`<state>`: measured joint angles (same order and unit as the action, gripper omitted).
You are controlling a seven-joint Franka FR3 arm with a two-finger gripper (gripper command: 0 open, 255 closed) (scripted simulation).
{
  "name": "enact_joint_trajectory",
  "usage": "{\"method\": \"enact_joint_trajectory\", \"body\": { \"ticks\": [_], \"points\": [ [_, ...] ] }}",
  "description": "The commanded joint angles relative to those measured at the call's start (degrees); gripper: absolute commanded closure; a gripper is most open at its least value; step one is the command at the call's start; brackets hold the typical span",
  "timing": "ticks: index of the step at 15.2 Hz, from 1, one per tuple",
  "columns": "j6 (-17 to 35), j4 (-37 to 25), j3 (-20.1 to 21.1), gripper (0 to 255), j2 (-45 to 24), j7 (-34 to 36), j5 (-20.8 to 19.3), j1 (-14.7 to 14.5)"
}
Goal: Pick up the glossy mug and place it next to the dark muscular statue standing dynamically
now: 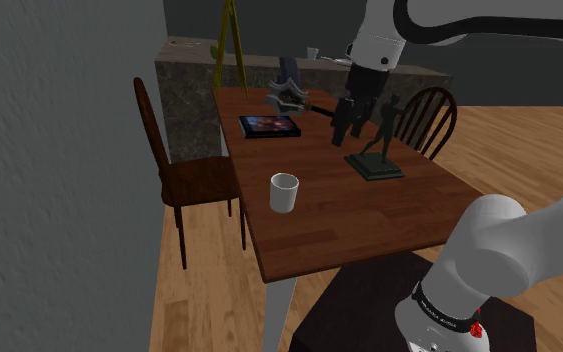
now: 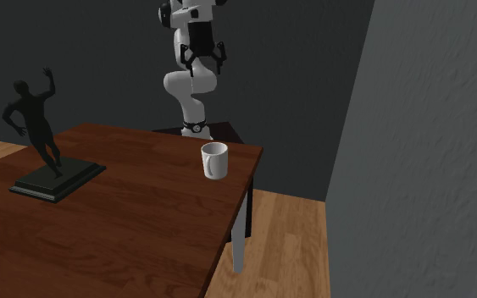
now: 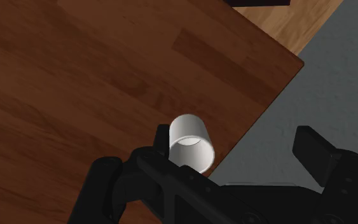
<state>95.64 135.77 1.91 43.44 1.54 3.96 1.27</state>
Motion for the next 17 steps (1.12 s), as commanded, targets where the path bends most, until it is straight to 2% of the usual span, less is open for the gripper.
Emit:
{"method": "enact_joint_trajectory", "body": {
  "ticks": [1,9,17],
  "points": [
    [0.0,0.0,0.0,0,0.0,0.0,0.0,0.0],
    [15.0,2.5,3.7,0,-12.9,3.3,-0.9,0.3],
    [27.9,-0.2,6.9,0,-29.3,8.1,-4.5,1.4]
  ]
}}
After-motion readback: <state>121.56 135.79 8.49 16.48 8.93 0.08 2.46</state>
